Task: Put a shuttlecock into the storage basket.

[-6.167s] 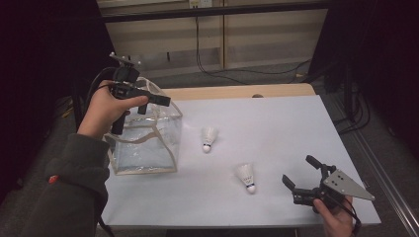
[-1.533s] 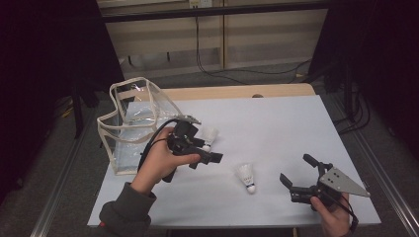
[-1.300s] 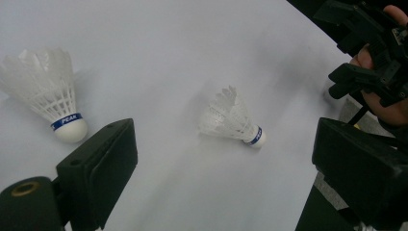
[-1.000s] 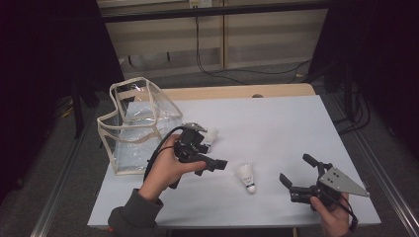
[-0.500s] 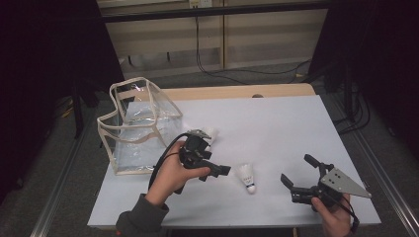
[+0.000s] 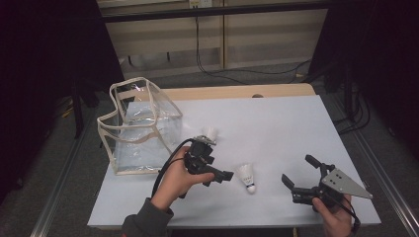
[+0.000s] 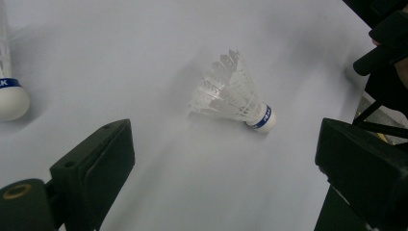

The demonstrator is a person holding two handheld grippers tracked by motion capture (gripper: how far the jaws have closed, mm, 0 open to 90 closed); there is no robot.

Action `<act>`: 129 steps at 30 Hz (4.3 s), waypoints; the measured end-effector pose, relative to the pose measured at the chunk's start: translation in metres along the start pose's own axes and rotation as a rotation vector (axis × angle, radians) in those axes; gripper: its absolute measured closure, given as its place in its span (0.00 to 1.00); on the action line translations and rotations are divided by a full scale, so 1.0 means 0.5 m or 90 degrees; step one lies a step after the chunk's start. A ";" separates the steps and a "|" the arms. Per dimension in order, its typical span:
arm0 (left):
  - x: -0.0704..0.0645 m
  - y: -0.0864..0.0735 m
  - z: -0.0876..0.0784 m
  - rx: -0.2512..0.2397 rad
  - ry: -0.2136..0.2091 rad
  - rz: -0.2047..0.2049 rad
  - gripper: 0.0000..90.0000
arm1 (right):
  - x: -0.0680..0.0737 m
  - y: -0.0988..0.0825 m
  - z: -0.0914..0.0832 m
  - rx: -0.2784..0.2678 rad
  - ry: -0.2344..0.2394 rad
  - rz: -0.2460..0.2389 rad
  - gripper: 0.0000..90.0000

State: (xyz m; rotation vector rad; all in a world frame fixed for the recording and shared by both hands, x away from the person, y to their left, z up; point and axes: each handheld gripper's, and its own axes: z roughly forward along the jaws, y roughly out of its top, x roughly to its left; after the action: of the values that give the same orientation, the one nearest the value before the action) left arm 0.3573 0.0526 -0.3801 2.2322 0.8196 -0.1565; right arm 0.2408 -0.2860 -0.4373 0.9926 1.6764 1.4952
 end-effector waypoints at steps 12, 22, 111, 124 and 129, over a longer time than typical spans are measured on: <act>-0.010 -0.012 0.024 0.006 0.003 0.011 0.07 | 0.000 0.000 -0.001 0.000 -0.001 -0.001 0.01; -0.019 -0.023 0.051 0.017 -0.003 0.017 0.08 | 0.001 0.001 -0.003 -0.002 -0.005 0.001 0.02; -0.033 0.045 0.151 0.086 -0.156 0.072 0.95 | -0.006 0.000 -0.008 -0.003 -0.010 0.010 0.02; -0.039 0.061 0.116 0.081 -0.128 0.061 0.98 | -0.003 0.000 -0.006 -0.003 -0.006 0.010 0.02; -0.036 0.068 0.100 0.087 -0.126 0.071 0.98 | -0.004 0.000 -0.007 -0.004 -0.007 0.009 0.02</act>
State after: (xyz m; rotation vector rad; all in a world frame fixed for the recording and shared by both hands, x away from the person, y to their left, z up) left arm 0.3701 -0.0087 -0.3894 2.3380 0.5916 -0.3837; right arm 0.2388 -0.2895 -0.4368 1.0098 1.6599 1.5012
